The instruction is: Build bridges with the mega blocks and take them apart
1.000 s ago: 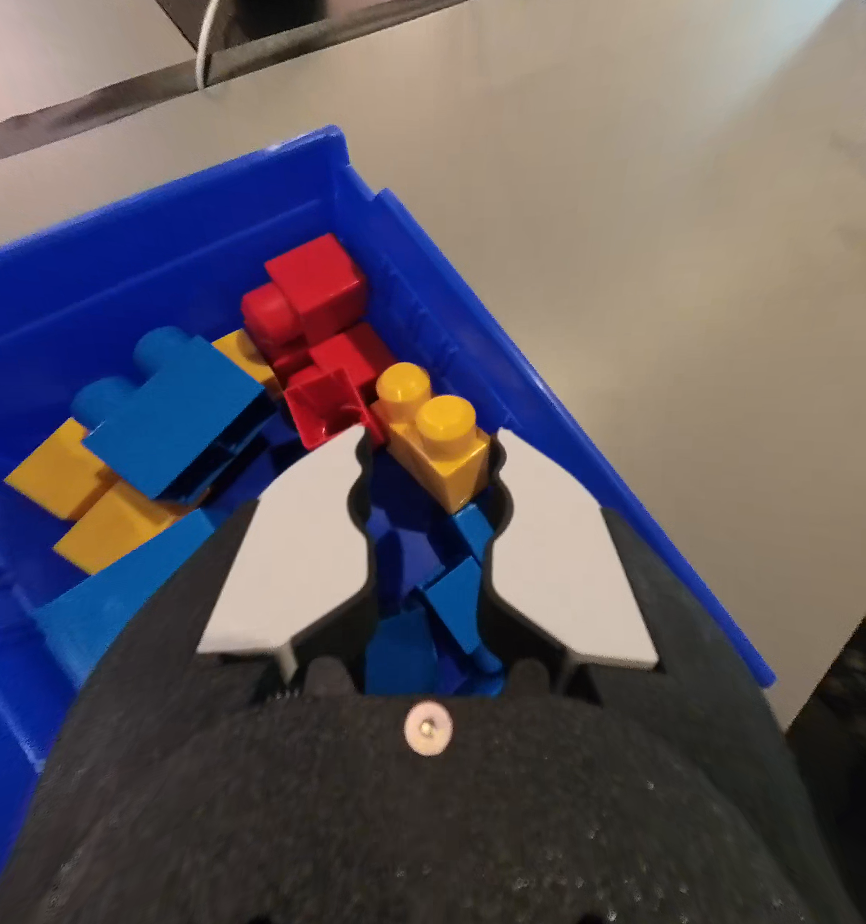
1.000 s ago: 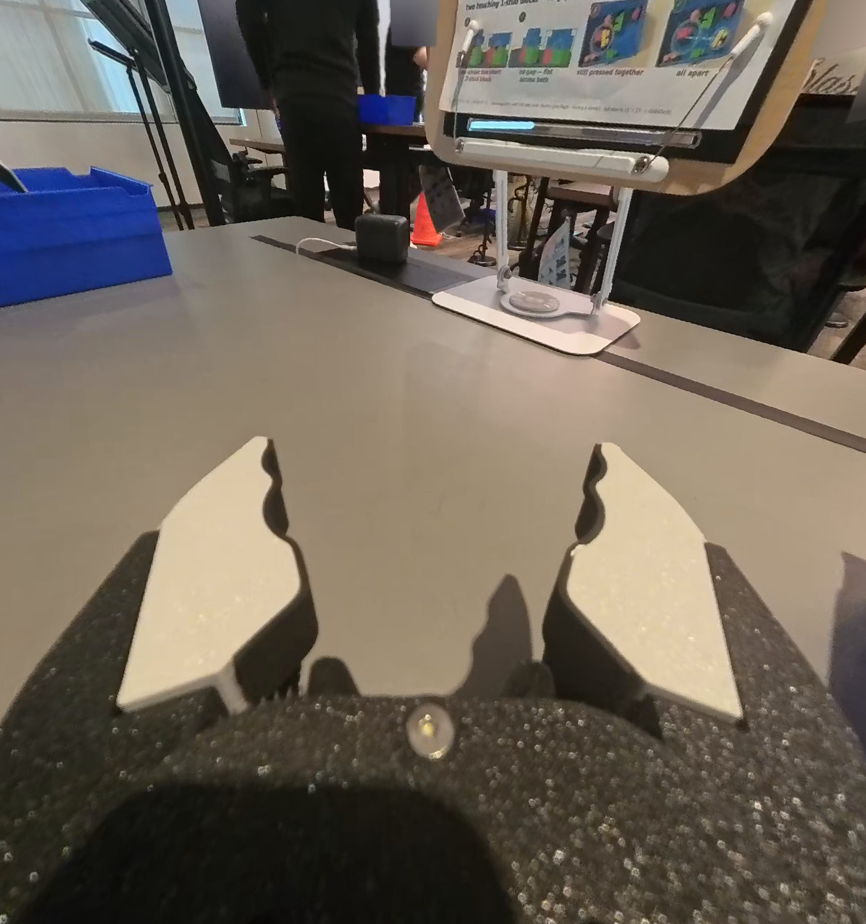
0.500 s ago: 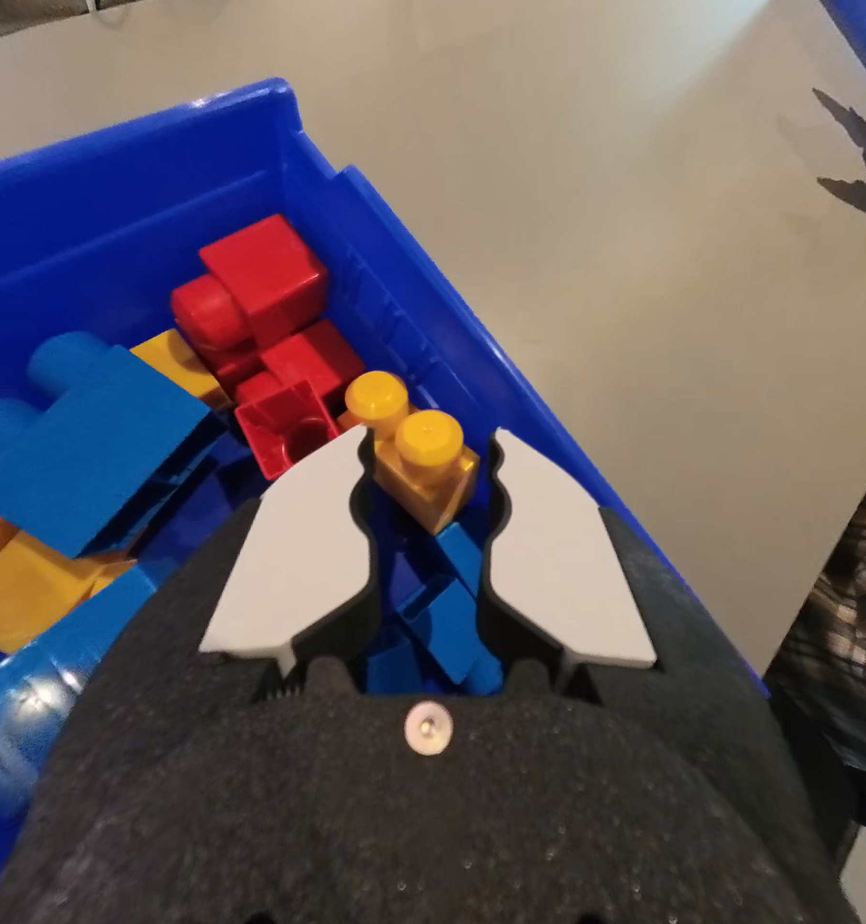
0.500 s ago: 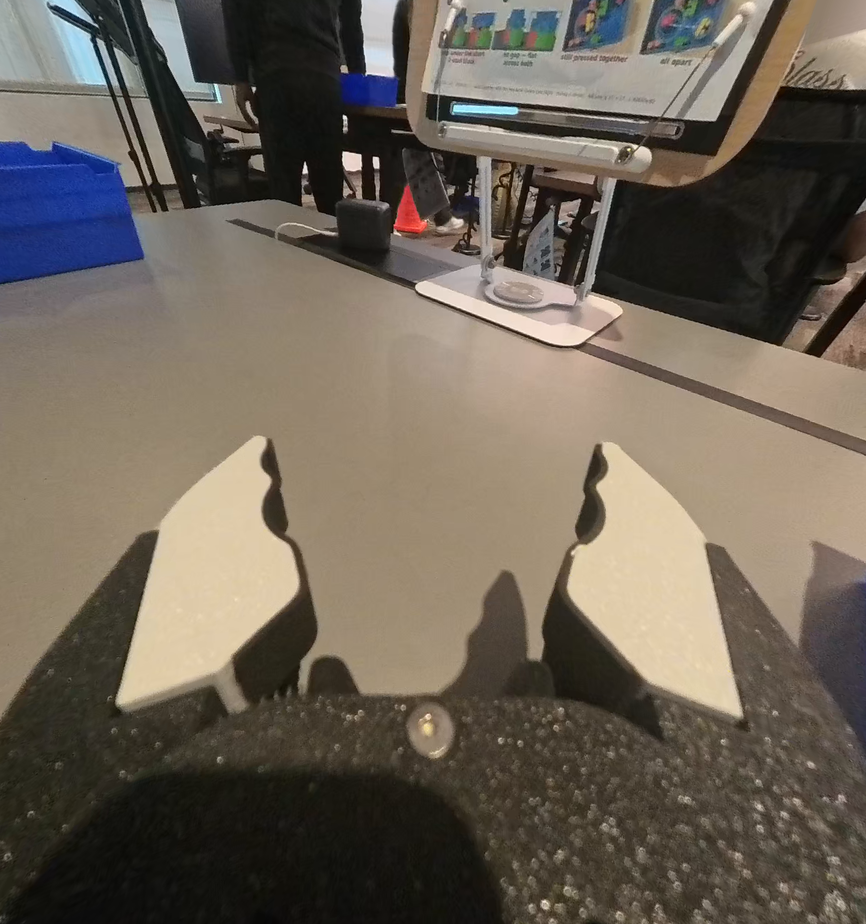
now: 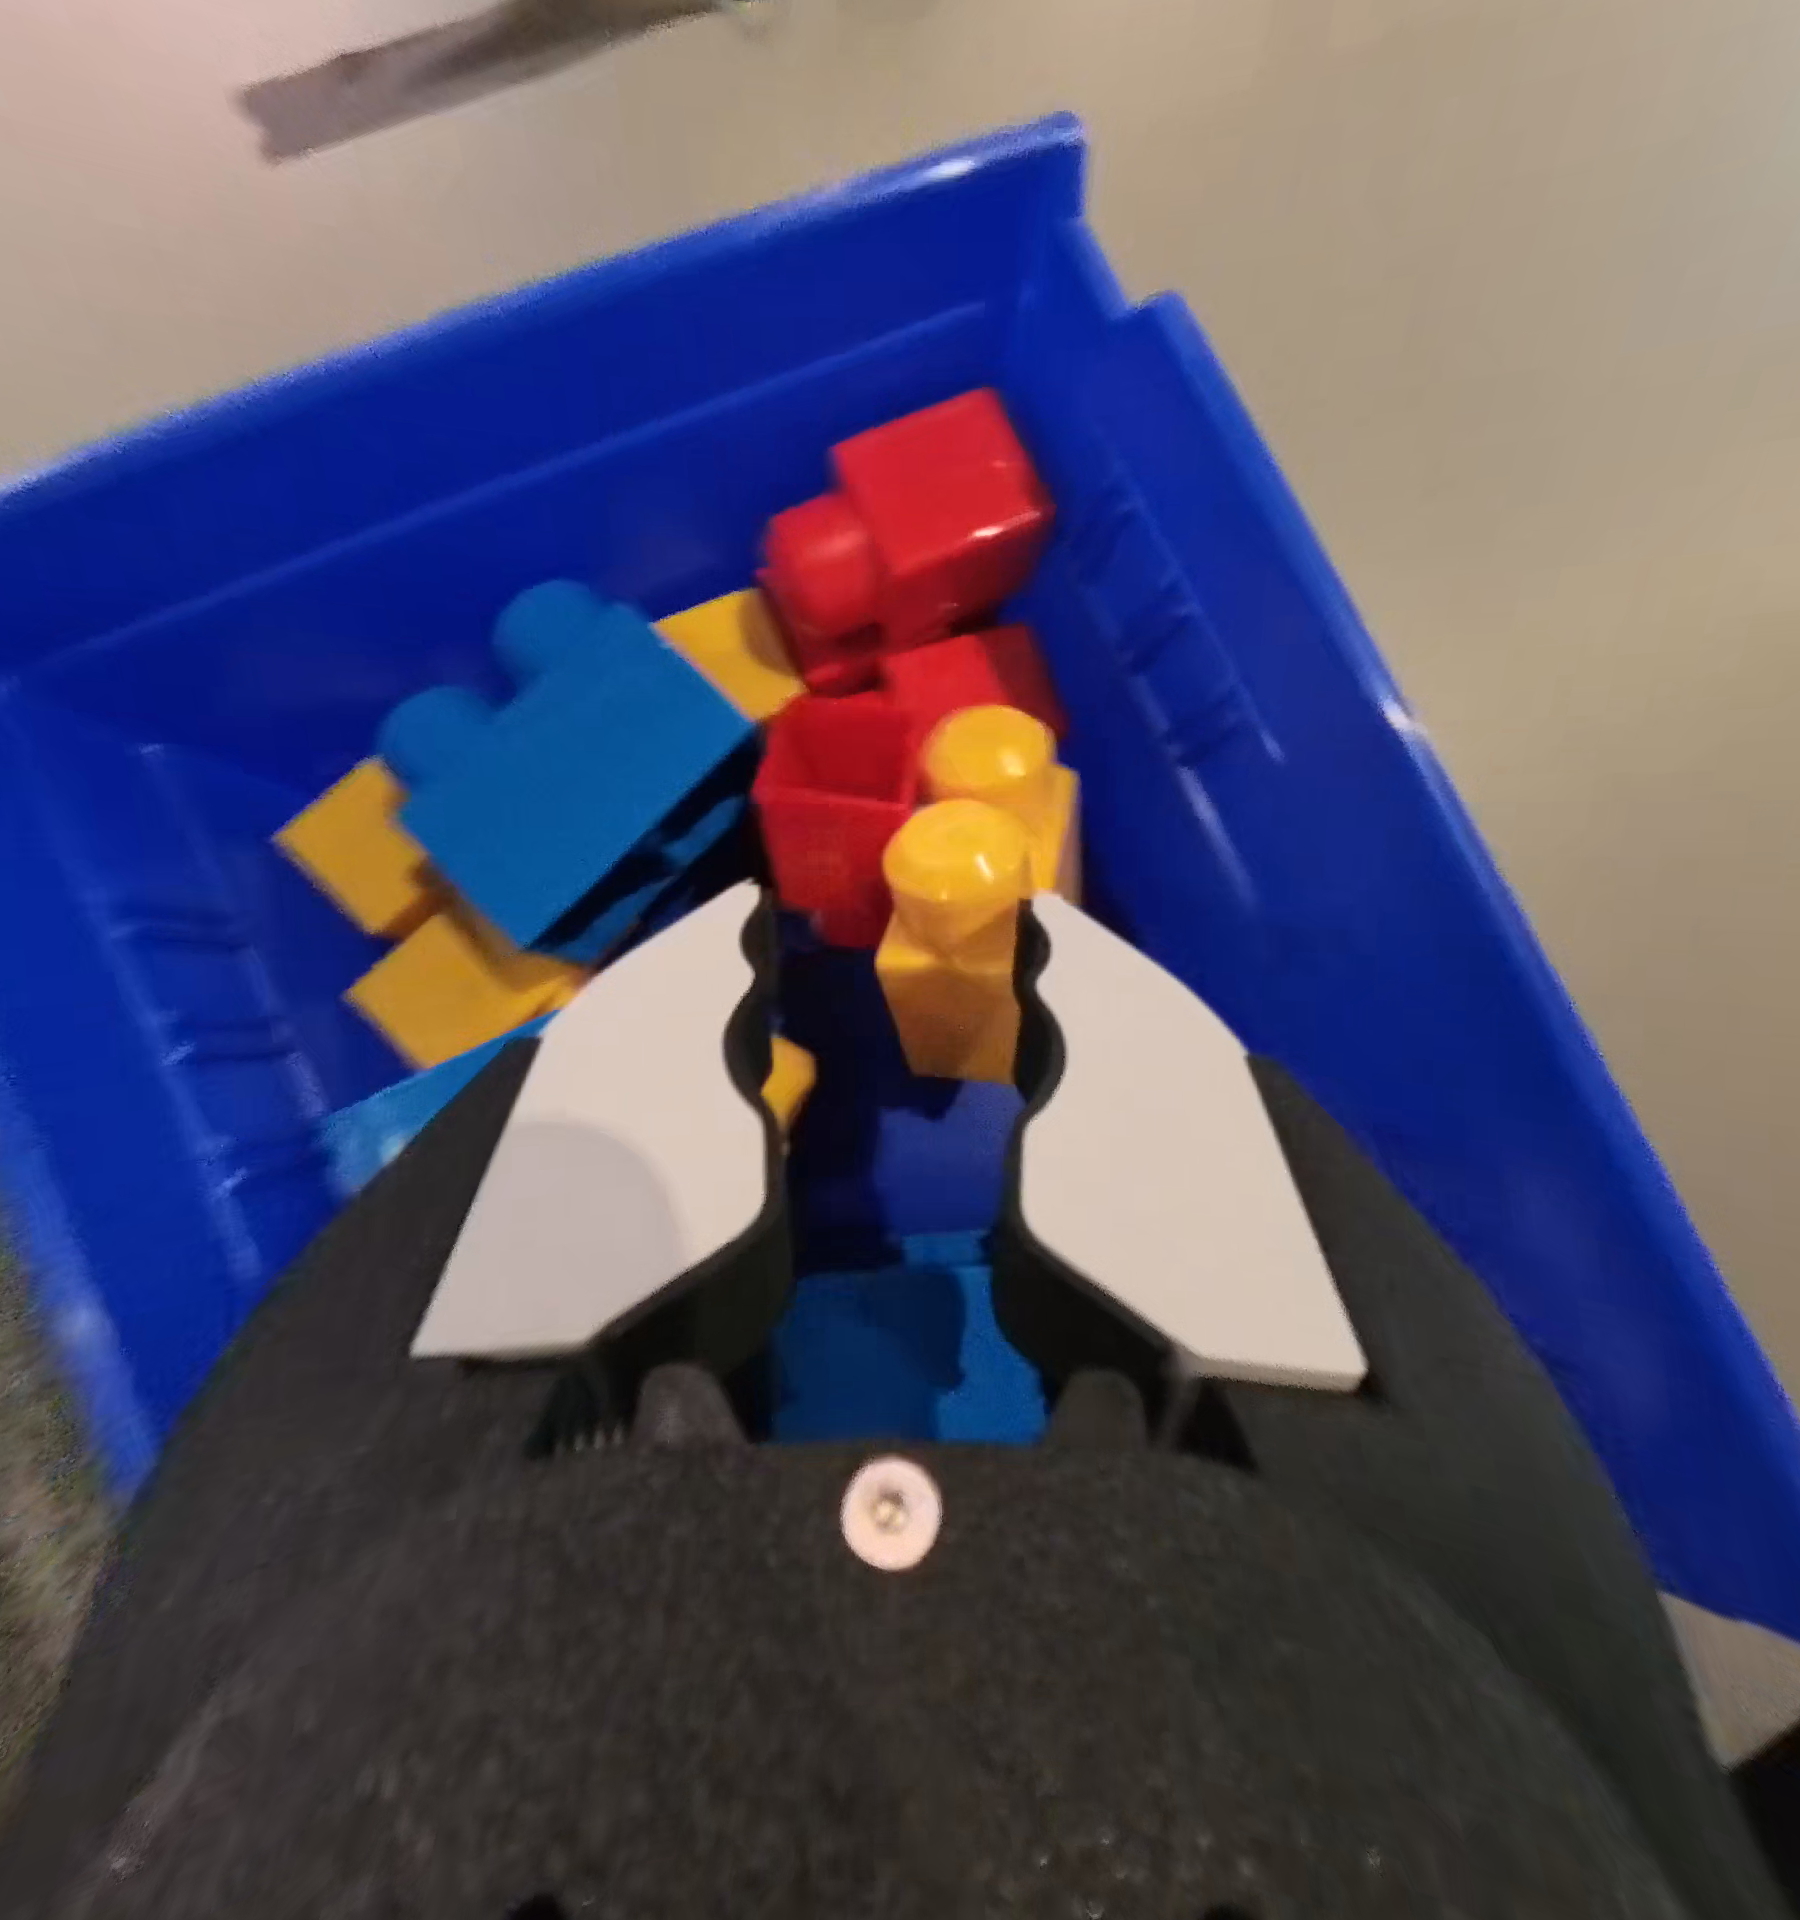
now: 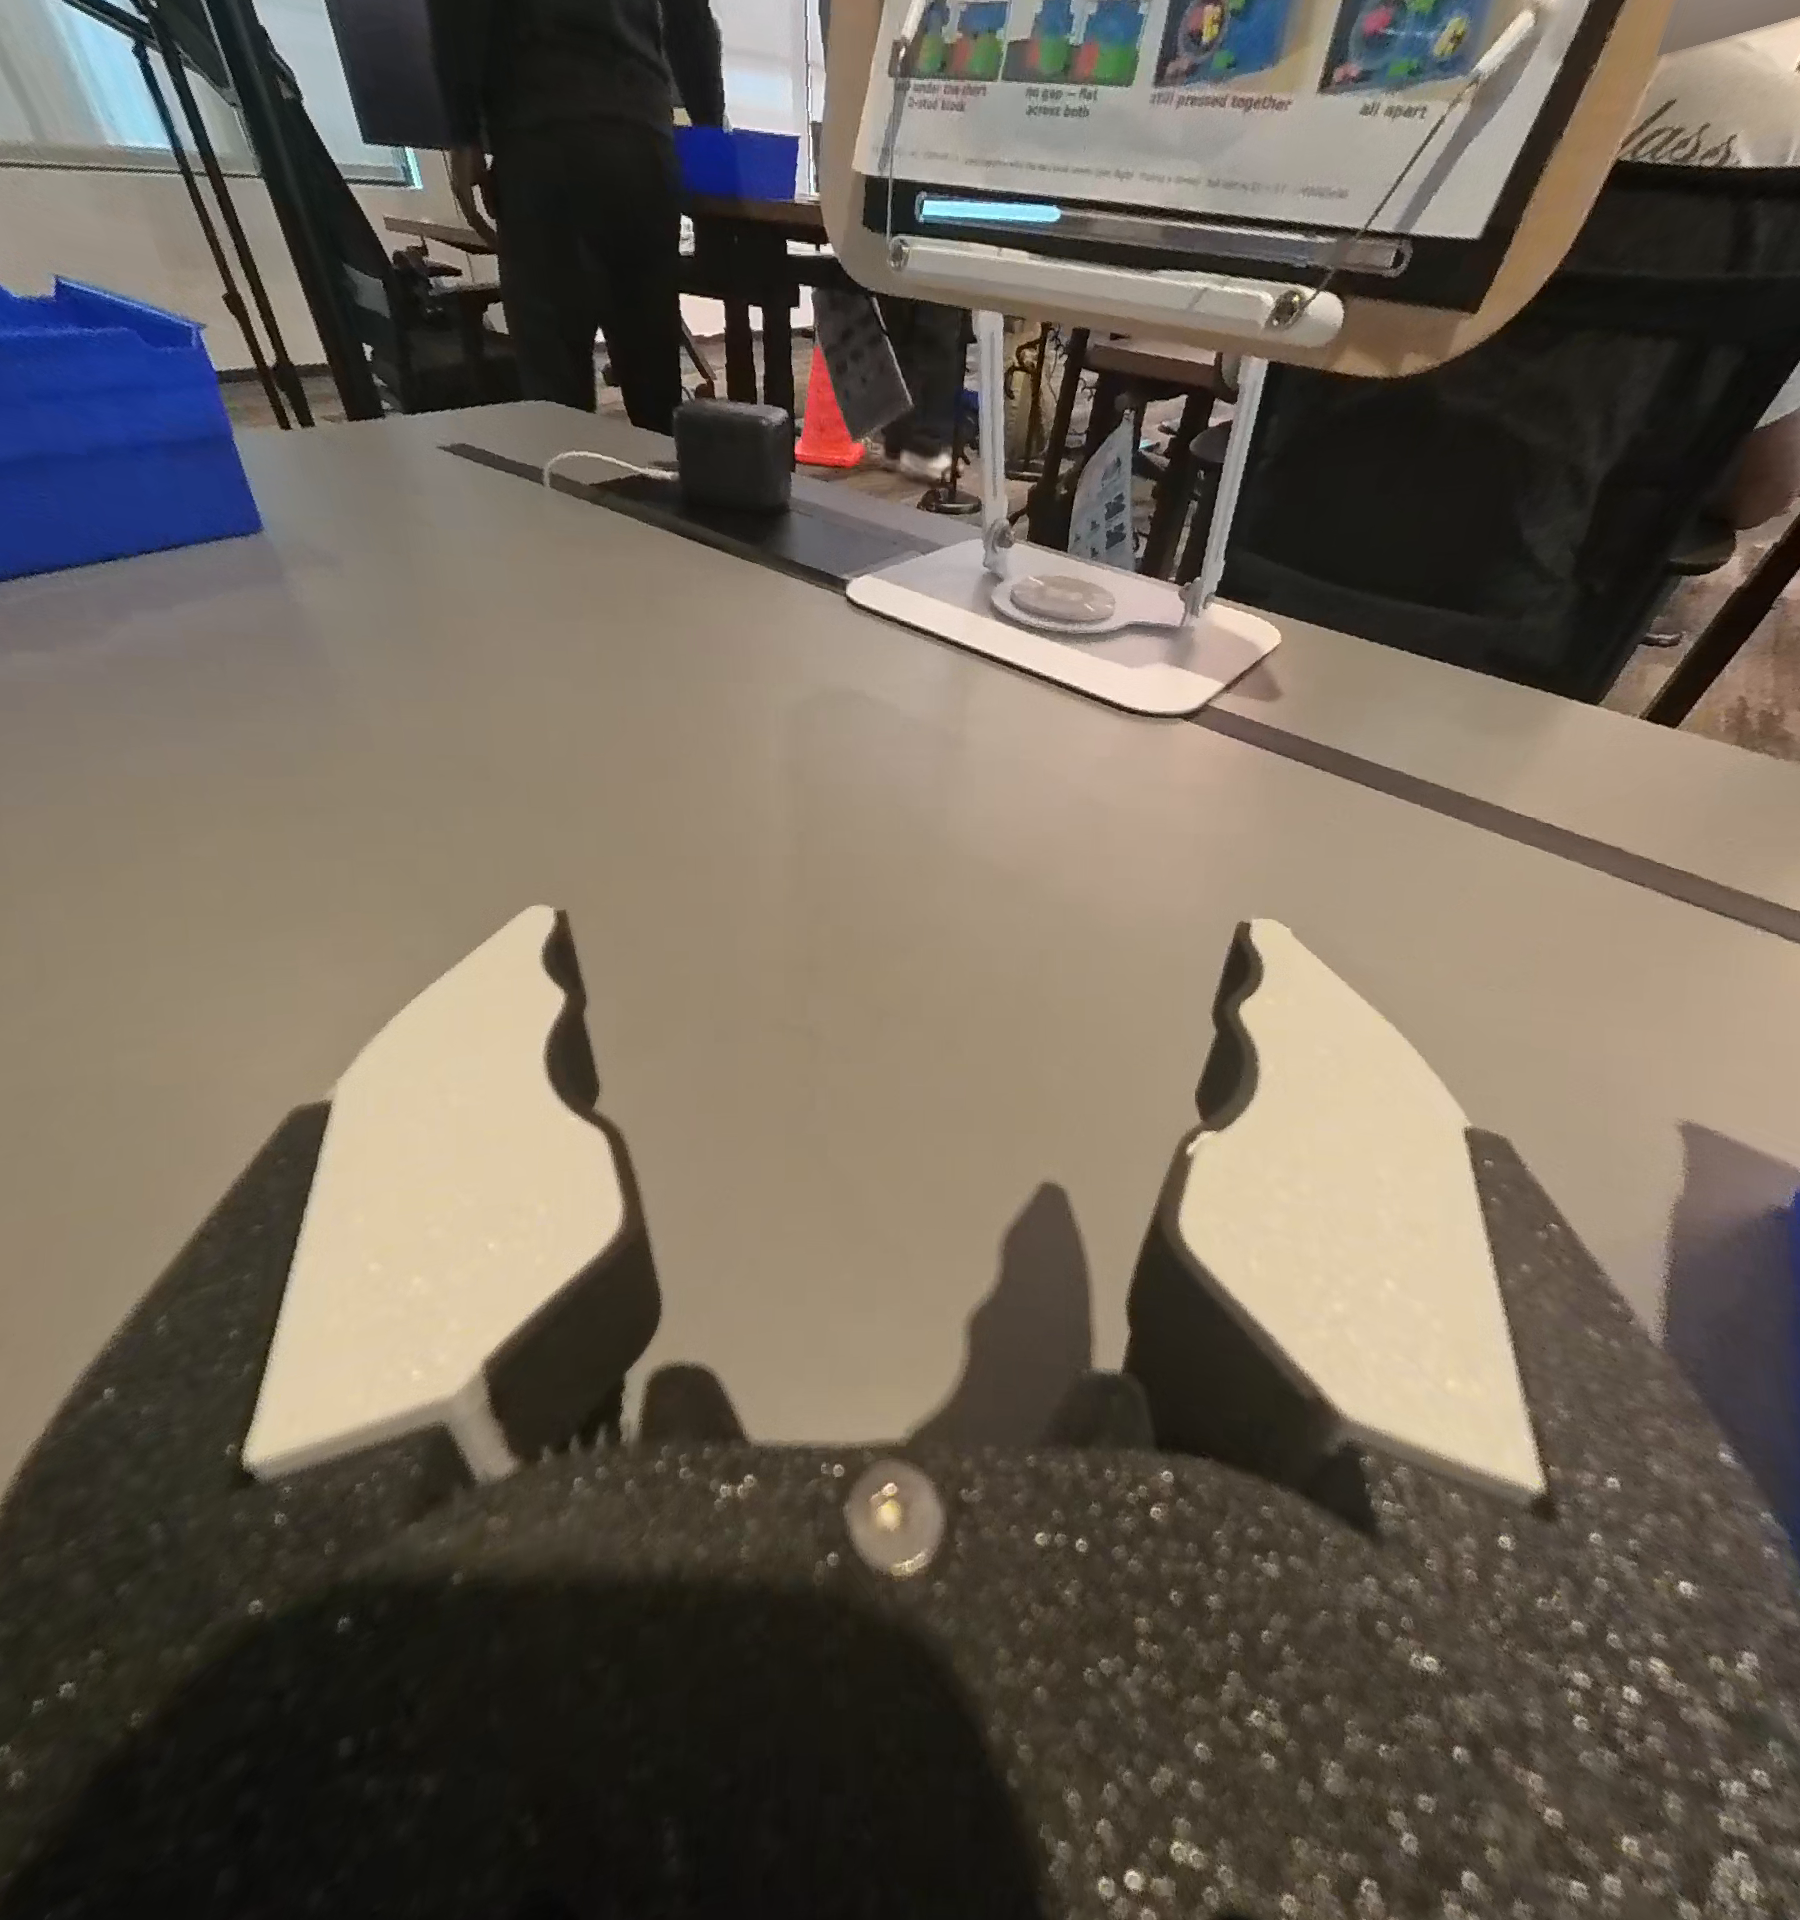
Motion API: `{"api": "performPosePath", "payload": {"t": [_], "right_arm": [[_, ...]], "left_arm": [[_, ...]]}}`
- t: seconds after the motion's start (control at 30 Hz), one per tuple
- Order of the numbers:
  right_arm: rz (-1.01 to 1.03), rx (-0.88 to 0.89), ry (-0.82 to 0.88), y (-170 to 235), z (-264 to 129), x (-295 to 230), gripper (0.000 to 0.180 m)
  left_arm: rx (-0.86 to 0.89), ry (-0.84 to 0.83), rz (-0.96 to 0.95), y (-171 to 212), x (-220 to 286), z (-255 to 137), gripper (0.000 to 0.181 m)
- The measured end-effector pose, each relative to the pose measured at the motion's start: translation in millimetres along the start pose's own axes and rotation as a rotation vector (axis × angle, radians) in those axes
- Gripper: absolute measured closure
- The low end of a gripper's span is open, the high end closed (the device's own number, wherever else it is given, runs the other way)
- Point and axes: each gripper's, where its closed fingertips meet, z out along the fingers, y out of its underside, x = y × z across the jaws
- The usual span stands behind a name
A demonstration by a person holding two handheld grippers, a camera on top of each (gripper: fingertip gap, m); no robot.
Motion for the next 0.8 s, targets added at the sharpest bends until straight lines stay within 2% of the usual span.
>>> {"api": "performPosePath", "payload": {"t": [0.1,0.23,0.5,0.67,0.8], "right_arm": [[-0.002,-0.006,-0.005,-0.7,2.3,-1.0,0.065],[-0.006,-0.004,-0.012,-2.9,3.8,-3.0,0.066],[-0.009,-0.009,-0.021,-1.3,3.2,-7.5,0.066],[-0.002,-0.003,-0.014,0.4,-0.6,-4.7,0.066],[0.002,0.004,-0.01,1.0,-2.6,-1.8,0.066]], "left_arm": [[0.013,-0.103,-0.026,0.3,-20.1,-15.7,0.137],[0.058,-0.058,-0.04,-5.2,-17.8,-25.2,0.139],[-0.043,-0.006,0.119,-15.1,-5.9,-6.4,0.139],[-0.13,0.015,0.138,-20.2,-4.9,2.5,0.136],[-0.117,0.022,0.188,-29.3,-2.3,5.8,0.131]]}}
